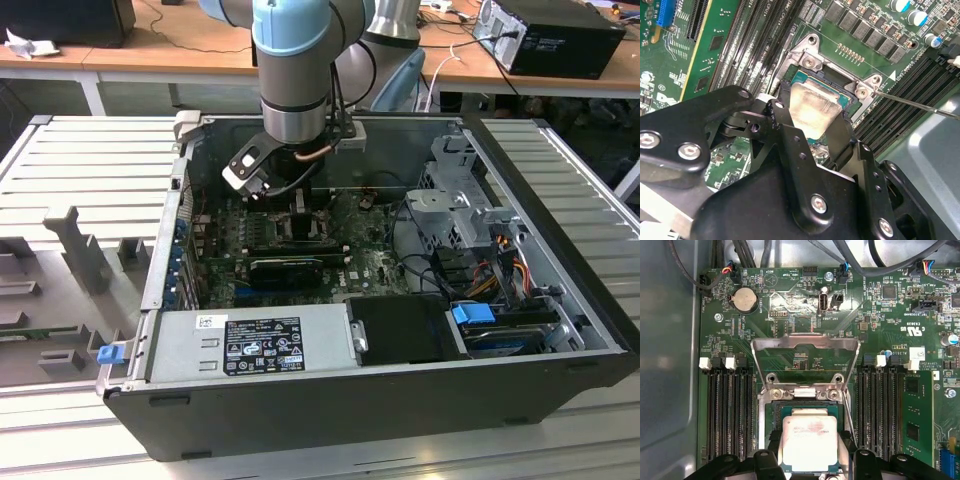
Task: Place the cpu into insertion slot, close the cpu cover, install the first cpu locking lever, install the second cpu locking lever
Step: 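Place the cpu into insertion slot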
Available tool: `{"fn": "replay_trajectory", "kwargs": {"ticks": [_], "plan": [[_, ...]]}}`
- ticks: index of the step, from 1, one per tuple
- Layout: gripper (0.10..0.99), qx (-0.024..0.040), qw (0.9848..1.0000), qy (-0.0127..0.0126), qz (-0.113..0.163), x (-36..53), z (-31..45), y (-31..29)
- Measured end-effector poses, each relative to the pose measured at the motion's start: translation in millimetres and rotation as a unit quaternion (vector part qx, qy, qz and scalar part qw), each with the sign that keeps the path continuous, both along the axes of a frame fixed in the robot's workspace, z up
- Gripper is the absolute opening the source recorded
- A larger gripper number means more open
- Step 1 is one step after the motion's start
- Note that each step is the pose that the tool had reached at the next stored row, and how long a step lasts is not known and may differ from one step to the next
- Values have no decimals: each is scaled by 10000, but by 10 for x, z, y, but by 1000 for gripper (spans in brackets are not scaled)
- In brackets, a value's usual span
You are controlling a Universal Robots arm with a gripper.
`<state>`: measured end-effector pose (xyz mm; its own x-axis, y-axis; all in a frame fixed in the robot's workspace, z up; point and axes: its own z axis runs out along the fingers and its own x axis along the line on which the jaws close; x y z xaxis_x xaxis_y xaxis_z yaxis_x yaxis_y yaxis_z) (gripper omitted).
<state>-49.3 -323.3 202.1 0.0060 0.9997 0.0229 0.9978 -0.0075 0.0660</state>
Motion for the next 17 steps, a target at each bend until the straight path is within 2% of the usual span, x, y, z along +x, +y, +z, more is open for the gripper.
{"fn": "replay_trajectory", "kwargs": {"ticks": [17], "plan": [[541,2,10000,-1,-1,2,-6,1]]}}
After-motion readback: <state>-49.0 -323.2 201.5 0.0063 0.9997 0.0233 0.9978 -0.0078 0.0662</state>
